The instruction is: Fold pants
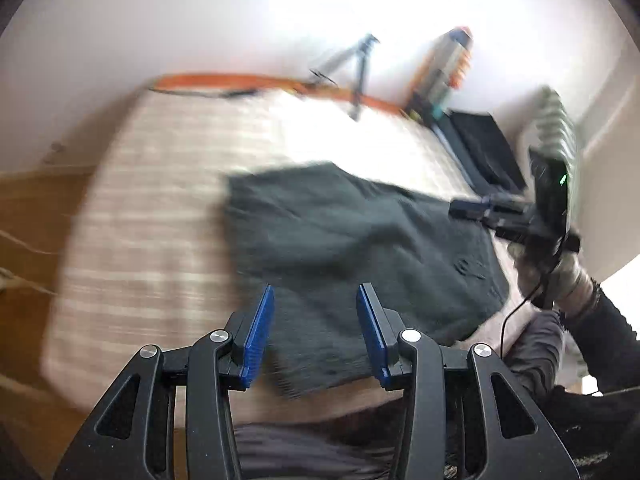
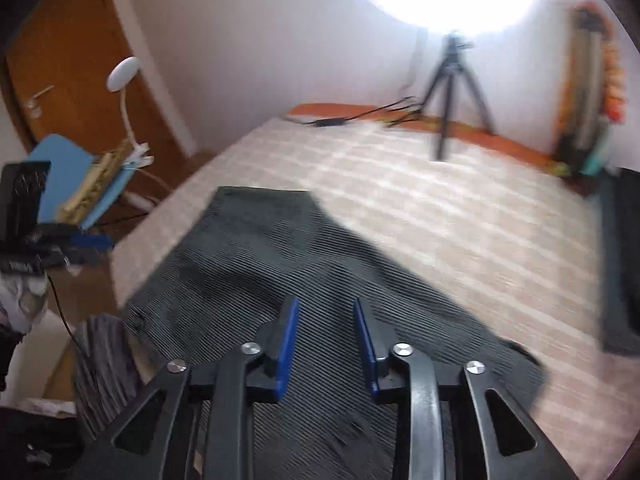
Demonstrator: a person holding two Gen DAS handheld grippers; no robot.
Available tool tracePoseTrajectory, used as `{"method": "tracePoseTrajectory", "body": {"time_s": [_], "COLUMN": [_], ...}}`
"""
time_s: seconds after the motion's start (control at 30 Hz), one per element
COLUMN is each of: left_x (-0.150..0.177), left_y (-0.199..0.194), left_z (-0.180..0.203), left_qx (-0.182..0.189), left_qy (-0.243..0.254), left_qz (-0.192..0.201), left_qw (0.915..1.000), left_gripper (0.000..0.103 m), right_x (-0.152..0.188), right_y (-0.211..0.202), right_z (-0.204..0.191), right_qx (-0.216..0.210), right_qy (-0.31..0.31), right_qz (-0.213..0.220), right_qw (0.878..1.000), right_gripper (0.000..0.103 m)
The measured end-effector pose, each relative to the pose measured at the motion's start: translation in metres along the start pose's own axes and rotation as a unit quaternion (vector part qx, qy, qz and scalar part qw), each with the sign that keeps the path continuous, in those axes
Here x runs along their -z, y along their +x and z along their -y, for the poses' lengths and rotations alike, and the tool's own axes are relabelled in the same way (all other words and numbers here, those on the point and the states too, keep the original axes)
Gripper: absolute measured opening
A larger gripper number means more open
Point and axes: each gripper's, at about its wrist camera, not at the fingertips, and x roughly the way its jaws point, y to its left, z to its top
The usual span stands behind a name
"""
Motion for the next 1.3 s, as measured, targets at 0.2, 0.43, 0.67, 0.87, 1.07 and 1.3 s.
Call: {"method": "tracePoseTrajectory", "body": {"time_s": [0.2,0.43,0.67,0.87,1.07,1.3], "left_x": [-0.015,-0.009,-0.018,-0.027,-0.026,-0.012], "left_y": [-0.049,-0.012,0.064,0.126,0.167,0.194], "left_z": [-0.039,-0.034,0.033,0.085,0.093,0.073], "left_qx": [-0.073,-0.049,0.022,0.045,0.027,-0.001], "left_qy": [0.002,-0.011,0.011,0.042,0.051,0.024], "left_qz": [0.012,0.02,0.045,0.03,0.02,-0.006], "left_qw": [0.9973,0.9985,0.9987,0.9976,0.9981,0.9997], "left_gripper": [0.045,0.045,0.045,0.045,0.045,0.045], "right_x": [-0.013,0.004,0.019,0.062,0.115,0.142], "right_y": [0.066,0.11,0.035,-0.037,-0.069,-0.053], "right_z": [-0.021,-0.042,-0.032,0.014,0.092,0.126], "right_qx": [-0.038,-0.015,-0.01,0.076,0.11,0.045], "right_qy": [0.02,-0.002,0.032,0.115,0.252,0.298], "right_qz": [-0.039,-0.07,-0.011,0.045,0.059,0.046], "right_qw": [0.998,0.997,0.999,0.989,0.96,0.952], "right_gripper": [0.021,0.024,0.039,0.058,0.061,0.061]}}
